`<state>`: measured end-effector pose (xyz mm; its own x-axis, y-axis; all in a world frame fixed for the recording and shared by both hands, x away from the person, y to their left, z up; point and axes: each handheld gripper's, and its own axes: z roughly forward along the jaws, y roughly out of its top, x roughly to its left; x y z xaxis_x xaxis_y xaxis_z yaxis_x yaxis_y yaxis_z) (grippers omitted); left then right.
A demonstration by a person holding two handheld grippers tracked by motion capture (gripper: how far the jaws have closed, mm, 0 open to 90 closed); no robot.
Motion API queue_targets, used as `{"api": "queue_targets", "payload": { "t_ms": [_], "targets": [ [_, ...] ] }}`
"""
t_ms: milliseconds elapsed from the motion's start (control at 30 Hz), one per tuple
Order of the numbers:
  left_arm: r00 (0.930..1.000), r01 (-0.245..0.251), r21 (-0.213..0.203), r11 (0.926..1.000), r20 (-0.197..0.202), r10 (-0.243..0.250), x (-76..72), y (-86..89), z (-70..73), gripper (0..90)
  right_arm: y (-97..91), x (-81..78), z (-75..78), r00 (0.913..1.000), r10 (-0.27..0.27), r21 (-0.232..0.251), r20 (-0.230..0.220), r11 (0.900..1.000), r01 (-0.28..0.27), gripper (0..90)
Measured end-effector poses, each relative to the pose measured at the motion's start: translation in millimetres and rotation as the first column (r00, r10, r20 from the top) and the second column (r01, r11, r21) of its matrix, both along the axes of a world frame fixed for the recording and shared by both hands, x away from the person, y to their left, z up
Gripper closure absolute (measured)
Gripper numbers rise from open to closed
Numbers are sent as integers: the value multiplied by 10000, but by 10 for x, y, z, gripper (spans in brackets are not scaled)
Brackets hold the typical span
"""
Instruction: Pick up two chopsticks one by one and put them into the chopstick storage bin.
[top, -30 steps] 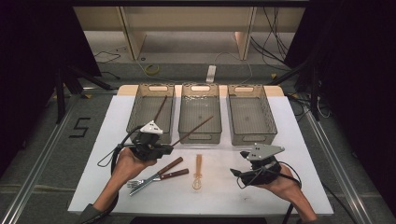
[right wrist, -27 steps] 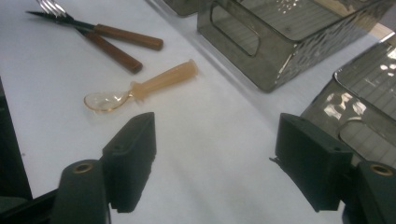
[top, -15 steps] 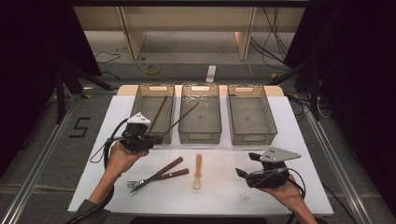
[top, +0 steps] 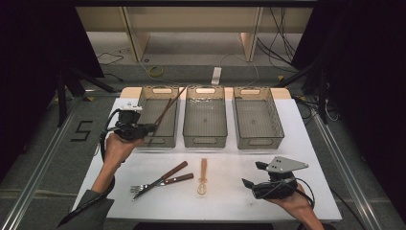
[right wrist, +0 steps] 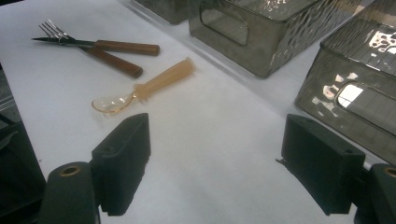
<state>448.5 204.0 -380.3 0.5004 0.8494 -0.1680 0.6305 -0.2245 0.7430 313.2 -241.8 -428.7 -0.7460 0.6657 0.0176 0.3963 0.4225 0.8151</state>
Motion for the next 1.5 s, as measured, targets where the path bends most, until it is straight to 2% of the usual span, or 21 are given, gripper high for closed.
{"api": "queue_targets", "payload": {
  "t_ms": [167,333,567,833,1067,1167,1300,1400,1500],
  "targets": [
    [9988,-423,-77,9991,-241,421,176,72,-41,853,2,-33,1,10000,86,0,48,10000,-86,245],
    [9965,-731,41,9973,-399,732,310,115,-60,852,6,-55,-1,9999,134,-5,27,9999,-134,242],
    [9888,-1223,221,9922,-832,1237,502,172,-148,851,11,-72,5,9997,225,15,52,9997,-225,243],
    [9806,-1476,464,9880,-1231,1523,604,191,-260,848,11,-74,7,9997,245,47,54,9997,-245,245],
    [9774,-1646,439,9854,-1268,1689,647,190,-310,838,11,-74,6,9995,312,46,51,9995,-312,248],
    [9747,-1706,127,9853,-1442,1706,658,199,-326,685,7,-81,13,9994,335,66,65,9994,-335,248],
    [9794,-1520,-134,9883,-1366,1488,603,155,-295,579,1,-79,13,9994,336,100,81,9994,-336,250],
    [9828,-1314,-141,9912,-1325,1284,538,99,-257,450,3,-82,14,9995,315,91,99,9995,-316,249],
    [9848,-1304,-419,9906,-1212,1245,457,42,-226,366,2,-80,14,9997,218,99,127,9997,-220,246]
  ]
}}
